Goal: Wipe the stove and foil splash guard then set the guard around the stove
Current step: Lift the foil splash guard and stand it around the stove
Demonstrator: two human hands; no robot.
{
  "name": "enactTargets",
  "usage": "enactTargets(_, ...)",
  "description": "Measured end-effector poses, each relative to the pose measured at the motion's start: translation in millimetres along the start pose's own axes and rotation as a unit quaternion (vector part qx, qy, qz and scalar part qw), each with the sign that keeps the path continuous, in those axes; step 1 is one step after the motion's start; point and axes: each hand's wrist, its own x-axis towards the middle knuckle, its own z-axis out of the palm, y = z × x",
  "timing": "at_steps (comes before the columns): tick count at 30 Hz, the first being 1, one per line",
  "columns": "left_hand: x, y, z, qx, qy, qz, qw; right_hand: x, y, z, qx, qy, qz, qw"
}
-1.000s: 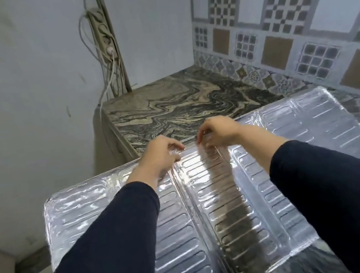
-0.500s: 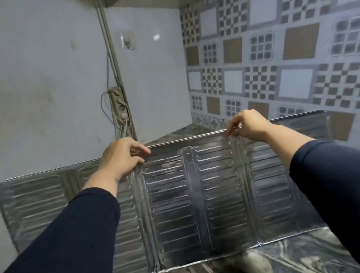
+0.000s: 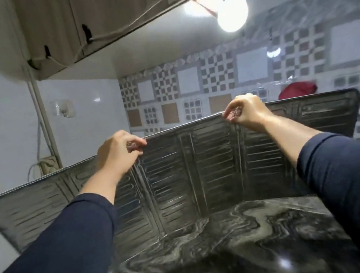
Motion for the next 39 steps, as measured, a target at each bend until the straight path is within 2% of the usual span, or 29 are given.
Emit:
enactTargets(6,52.5,90.3,61.5,-0.092,0.025,0.096,0.991,-8.0,69.9,-97.8,-0.129,0.093,0.039,0.986)
enactTargets(10,63.3,167.3,109.3,-0.142,0.025,0.127,0.981,-35.8,123.0,-157.6,-0.185,0.143,0.065,0.97)
enactTargets(17,71.8,304.6,192.5,-0.178,0.026,0.189,0.965,-92.7,223.4,-252.7,-0.243,0.169,0.105,0.949)
enactTargets(23,76.5,395.2,253.5,-0.193,0.011,0.23,0.954,-122.0,299.3,-307.3,-0.282,0.167,0.129,0.936)
enactTargets(31,64.5,465.9,346.3,-0.217,-0.045,0.245,0.944,-159.1,408.5,-325.1,-0.266,0.129,0.161,0.942)
enactTargets(39,46.0,480.6,428.2,-0.189,-0.117,0.245,0.944,-192.0,491.7,-287.0,-0.219,0.089,0.197,0.952)
